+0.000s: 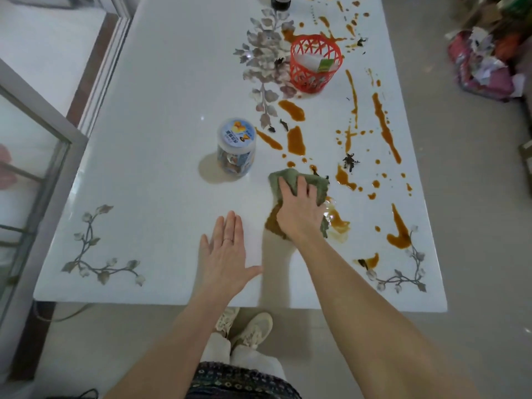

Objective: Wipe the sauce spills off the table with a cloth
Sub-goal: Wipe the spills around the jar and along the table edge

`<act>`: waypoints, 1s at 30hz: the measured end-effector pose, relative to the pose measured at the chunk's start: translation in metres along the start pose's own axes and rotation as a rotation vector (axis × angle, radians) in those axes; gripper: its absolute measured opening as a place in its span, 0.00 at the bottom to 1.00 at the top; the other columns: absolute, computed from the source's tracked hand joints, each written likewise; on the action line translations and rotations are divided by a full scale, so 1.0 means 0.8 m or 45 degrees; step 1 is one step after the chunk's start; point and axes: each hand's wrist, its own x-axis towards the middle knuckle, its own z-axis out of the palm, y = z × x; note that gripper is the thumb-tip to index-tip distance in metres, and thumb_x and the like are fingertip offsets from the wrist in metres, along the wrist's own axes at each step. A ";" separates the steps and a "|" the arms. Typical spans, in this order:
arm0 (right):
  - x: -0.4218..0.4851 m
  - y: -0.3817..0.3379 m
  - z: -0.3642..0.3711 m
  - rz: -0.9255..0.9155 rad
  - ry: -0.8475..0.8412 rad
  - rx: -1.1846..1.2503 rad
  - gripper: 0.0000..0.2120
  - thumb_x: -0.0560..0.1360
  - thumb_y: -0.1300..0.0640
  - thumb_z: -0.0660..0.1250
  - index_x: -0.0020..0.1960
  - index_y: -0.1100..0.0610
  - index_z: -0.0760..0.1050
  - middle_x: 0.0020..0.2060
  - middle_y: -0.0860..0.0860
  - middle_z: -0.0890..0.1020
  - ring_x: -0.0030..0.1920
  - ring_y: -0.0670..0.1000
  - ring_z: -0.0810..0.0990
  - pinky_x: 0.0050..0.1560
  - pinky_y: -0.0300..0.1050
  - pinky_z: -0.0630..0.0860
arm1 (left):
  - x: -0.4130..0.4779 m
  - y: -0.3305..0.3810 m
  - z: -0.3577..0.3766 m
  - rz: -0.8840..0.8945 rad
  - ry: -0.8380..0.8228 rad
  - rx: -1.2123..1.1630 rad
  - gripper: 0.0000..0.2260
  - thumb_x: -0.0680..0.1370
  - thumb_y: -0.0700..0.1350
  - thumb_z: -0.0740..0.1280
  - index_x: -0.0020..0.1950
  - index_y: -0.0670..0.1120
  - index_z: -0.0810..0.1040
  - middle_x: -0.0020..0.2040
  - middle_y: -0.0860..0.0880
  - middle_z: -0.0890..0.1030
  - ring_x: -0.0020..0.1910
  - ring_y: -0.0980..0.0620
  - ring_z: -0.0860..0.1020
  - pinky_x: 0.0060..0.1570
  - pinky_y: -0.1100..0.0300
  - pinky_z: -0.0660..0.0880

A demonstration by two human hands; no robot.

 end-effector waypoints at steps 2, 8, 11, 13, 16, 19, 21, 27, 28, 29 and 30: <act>0.002 0.017 -0.007 0.156 -0.044 0.033 0.31 0.79 0.57 0.54 0.78 0.44 0.48 0.78 0.53 0.48 0.75 0.59 0.47 0.70 0.68 0.55 | -0.002 0.001 -0.002 -0.003 -0.010 0.016 0.49 0.73 0.65 0.62 0.75 0.43 0.32 0.76 0.47 0.33 0.75 0.45 0.35 0.72 0.41 0.47; -0.059 -0.024 0.017 -0.009 -0.072 0.001 0.34 0.78 0.60 0.57 0.78 0.45 0.46 0.78 0.52 0.44 0.75 0.61 0.46 0.68 0.69 0.57 | 0.002 0.001 0.001 -0.026 -0.007 -0.006 0.49 0.73 0.64 0.62 0.75 0.43 0.32 0.76 0.47 0.33 0.75 0.46 0.35 0.73 0.41 0.48; -0.041 0.002 0.017 -0.071 -0.023 -0.035 0.34 0.78 0.60 0.56 0.78 0.42 0.46 0.78 0.49 0.46 0.75 0.58 0.47 0.68 0.67 0.57 | 0.005 0.001 0.004 -0.009 0.011 0.027 0.50 0.72 0.66 0.62 0.74 0.43 0.31 0.76 0.46 0.32 0.75 0.45 0.35 0.72 0.41 0.49; -0.019 0.022 0.005 0.041 -0.031 0.002 0.33 0.79 0.61 0.54 0.78 0.42 0.46 0.78 0.50 0.45 0.76 0.58 0.46 0.68 0.68 0.56 | 0.004 0.001 0.003 -0.004 0.005 0.035 0.50 0.72 0.66 0.62 0.75 0.43 0.32 0.76 0.46 0.33 0.75 0.45 0.36 0.72 0.41 0.49; -0.022 0.022 0.002 0.147 -0.081 0.079 0.33 0.79 0.61 0.55 0.79 0.44 0.45 0.78 0.52 0.42 0.76 0.59 0.44 0.69 0.70 0.54 | 0.002 -0.001 0.004 -0.005 0.000 0.042 0.50 0.72 0.66 0.62 0.75 0.43 0.32 0.76 0.46 0.33 0.75 0.45 0.36 0.72 0.41 0.49; -0.071 0.005 0.026 0.079 -0.098 0.072 0.35 0.79 0.60 0.59 0.79 0.47 0.43 0.78 0.54 0.39 0.76 0.61 0.41 0.70 0.70 0.54 | 0.002 -0.001 0.005 -0.005 0.023 0.053 0.50 0.72 0.67 0.62 0.75 0.43 0.33 0.76 0.46 0.34 0.75 0.45 0.36 0.72 0.41 0.50; -0.099 0.009 0.041 -0.019 -0.060 0.020 0.34 0.80 0.59 0.57 0.79 0.48 0.43 0.78 0.54 0.38 0.76 0.61 0.41 0.71 0.70 0.53 | 0.002 0.001 0.004 -0.004 0.028 0.051 0.51 0.71 0.67 0.63 0.75 0.43 0.33 0.76 0.46 0.34 0.75 0.45 0.37 0.72 0.41 0.50; -0.055 0.024 0.019 0.050 -0.070 0.106 0.37 0.79 0.65 0.58 0.79 0.47 0.43 0.78 0.54 0.37 0.77 0.58 0.38 0.73 0.68 0.49 | 0.004 0.000 0.004 0.008 0.020 0.067 0.49 0.72 0.66 0.62 0.75 0.42 0.34 0.76 0.46 0.34 0.75 0.44 0.37 0.72 0.40 0.50; -0.057 0.021 0.018 0.057 -0.062 0.122 0.37 0.78 0.65 0.58 0.79 0.47 0.43 0.78 0.54 0.37 0.77 0.58 0.37 0.73 0.68 0.48 | 0.004 0.000 0.004 0.003 0.015 0.062 0.49 0.72 0.66 0.62 0.75 0.42 0.34 0.76 0.46 0.34 0.75 0.44 0.37 0.72 0.40 0.51; -0.066 0.020 0.020 0.053 -0.062 0.135 0.37 0.78 0.65 0.59 0.79 0.48 0.43 0.78 0.54 0.37 0.77 0.58 0.37 0.73 0.67 0.48 | 0.003 0.001 0.004 -0.001 0.010 0.057 0.49 0.72 0.65 0.63 0.75 0.42 0.35 0.76 0.46 0.34 0.76 0.44 0.38 0.72 0.40 0.51; -0.079 0.021 0.026 0.029 -0.066 0.138 0.37 0.78 0.64 0.59 0.79 0.48 0.43 0.77 0.54 0.36 0.77 0.58 0.36 0.74 0.67 0.47 | 0.003 0.001 0.004 -0.007 0.016 0.052 0.49 0.72 0.65 0.63 0.75 0.42 0.35 0.76 0.46 0.35 0.76 0.44 0.38 0.72 0.40 0.51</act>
